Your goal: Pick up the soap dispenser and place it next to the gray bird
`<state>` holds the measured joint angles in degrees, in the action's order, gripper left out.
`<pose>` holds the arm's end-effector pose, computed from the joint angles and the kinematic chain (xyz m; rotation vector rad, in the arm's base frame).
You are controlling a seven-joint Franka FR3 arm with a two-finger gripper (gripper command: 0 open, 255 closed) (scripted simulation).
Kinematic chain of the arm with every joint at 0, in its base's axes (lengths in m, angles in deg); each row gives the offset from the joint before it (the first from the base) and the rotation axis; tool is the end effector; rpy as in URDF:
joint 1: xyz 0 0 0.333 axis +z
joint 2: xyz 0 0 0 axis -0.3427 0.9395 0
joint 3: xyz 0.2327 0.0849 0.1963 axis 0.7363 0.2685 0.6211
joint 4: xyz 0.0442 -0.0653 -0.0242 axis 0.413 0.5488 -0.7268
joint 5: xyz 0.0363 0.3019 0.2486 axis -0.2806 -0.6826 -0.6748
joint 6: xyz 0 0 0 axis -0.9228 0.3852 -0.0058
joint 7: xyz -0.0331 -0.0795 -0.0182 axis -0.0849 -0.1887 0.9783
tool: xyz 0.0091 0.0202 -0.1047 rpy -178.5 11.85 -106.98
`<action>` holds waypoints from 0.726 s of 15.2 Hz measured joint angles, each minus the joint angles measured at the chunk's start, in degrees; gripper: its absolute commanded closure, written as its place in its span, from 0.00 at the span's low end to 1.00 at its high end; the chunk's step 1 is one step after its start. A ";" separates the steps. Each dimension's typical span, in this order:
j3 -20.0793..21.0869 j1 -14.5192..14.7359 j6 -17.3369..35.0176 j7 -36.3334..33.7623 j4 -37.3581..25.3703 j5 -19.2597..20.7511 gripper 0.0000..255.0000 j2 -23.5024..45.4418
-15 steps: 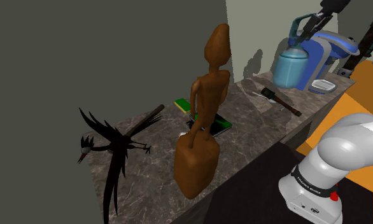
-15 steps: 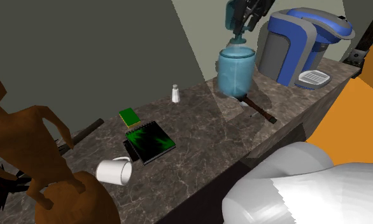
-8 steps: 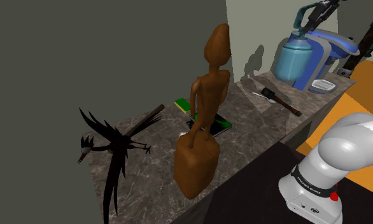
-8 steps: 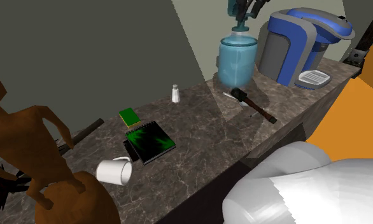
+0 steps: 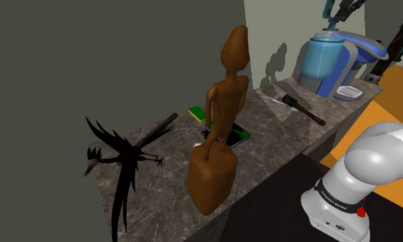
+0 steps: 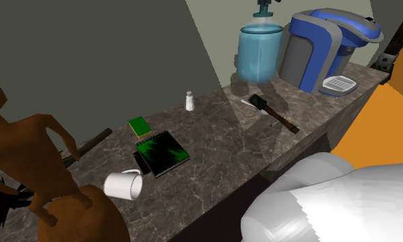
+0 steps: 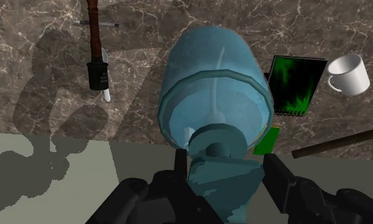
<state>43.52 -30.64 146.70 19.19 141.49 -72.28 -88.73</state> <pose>0.2286 -0.2790 0.7487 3.0661 -0.2552 0.4608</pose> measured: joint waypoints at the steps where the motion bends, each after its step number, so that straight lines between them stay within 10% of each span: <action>1: -0.04 0.19 -0.61 0.03 -1.23 -0.18 1.00 0.63; 11: 5.57 1.86 0.63 -6.82 -2.73 -2.52 1.00 4.08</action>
<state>49.09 -28.78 147.33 12.37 138.76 -74.79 -84.65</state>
